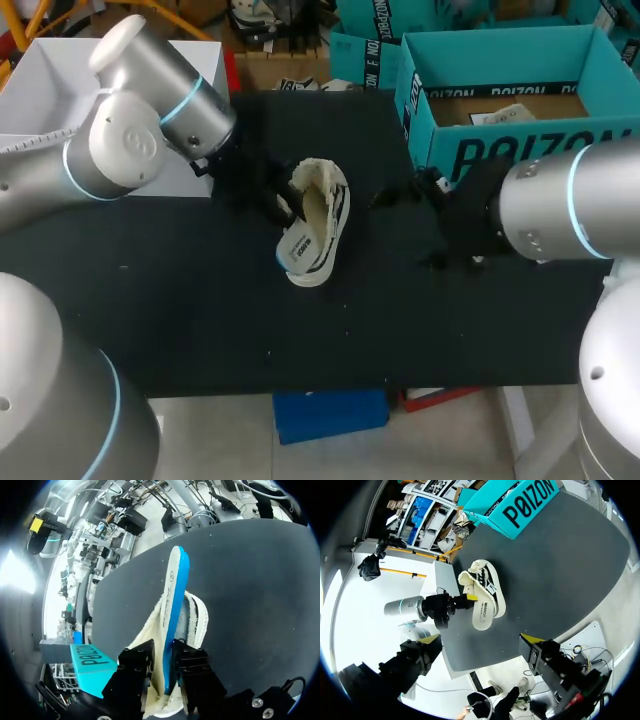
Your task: Take the shoe out of the shoebox, open the shoe tongue, remove and reinsert the insole, then place the shoe into the shoebox
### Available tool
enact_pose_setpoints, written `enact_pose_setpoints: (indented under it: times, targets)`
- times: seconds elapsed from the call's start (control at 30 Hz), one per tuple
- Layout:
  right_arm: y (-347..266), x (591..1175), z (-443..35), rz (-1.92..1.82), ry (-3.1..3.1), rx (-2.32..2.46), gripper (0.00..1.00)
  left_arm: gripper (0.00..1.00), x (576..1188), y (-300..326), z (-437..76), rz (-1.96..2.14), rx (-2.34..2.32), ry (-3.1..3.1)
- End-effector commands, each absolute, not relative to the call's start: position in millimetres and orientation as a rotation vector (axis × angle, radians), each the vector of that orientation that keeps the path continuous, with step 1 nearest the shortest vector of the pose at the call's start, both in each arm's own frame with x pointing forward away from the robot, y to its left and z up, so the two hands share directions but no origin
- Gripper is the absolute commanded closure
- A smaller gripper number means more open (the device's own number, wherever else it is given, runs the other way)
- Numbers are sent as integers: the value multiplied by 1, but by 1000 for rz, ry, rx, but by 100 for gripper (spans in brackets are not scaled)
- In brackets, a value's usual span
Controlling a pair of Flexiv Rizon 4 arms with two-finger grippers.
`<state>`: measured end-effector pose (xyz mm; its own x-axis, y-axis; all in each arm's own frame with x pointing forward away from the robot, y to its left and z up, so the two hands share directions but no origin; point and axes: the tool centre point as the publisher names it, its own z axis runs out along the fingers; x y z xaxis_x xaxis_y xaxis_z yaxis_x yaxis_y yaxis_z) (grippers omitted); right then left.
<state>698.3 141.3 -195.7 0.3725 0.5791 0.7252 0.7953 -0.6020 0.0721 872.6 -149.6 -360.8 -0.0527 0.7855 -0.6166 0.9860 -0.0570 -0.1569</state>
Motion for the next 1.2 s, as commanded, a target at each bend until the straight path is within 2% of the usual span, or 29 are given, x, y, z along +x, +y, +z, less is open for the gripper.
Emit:
enact_pose_setpoints:
  times: [0.03, 1.2]
  targets:
    - [148, 698, -198, -1156, -1178, -2435, 0, 100, 877, -151, -360, -832, 1906, 1893]
    - [148, 698, -198, -1156, -1178, -2435, 0, 100, 874, -156, -349, -680, 1930, 1759]
